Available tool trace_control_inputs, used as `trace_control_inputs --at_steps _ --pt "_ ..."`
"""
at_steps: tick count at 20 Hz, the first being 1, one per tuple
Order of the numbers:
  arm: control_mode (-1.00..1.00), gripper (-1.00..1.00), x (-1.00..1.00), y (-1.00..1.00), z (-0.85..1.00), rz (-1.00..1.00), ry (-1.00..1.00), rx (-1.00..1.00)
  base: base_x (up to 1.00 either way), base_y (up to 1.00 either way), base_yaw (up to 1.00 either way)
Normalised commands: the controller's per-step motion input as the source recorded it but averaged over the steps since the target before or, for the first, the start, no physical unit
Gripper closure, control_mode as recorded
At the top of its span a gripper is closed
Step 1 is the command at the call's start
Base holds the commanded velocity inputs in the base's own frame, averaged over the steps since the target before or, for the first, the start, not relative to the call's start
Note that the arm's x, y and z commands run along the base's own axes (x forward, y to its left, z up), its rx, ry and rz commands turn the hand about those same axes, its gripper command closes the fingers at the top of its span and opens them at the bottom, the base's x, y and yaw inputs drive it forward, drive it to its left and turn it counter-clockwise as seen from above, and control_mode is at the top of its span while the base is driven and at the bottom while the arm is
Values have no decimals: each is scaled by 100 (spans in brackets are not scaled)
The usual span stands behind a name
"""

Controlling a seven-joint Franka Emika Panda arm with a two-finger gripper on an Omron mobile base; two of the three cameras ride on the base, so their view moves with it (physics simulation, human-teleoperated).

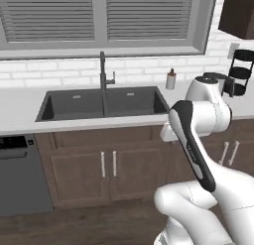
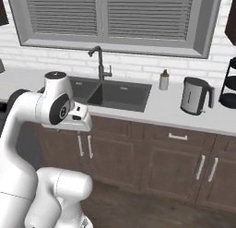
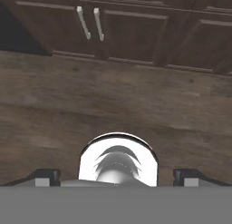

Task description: Navigate to the sink.

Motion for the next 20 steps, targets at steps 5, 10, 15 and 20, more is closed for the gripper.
trace_control_inputs --at_steps 5,10,15,20 --pt "100 -100 0 0 0 0 0 0 57 80 0" --pt "100 -100 0 0 0 0 0 0 78 60 -2" --pt "100 -100 0 0 0 0 0 0 92 29 -1" --pt "100 -100 0 0 0 0 0 0 91 9 0"
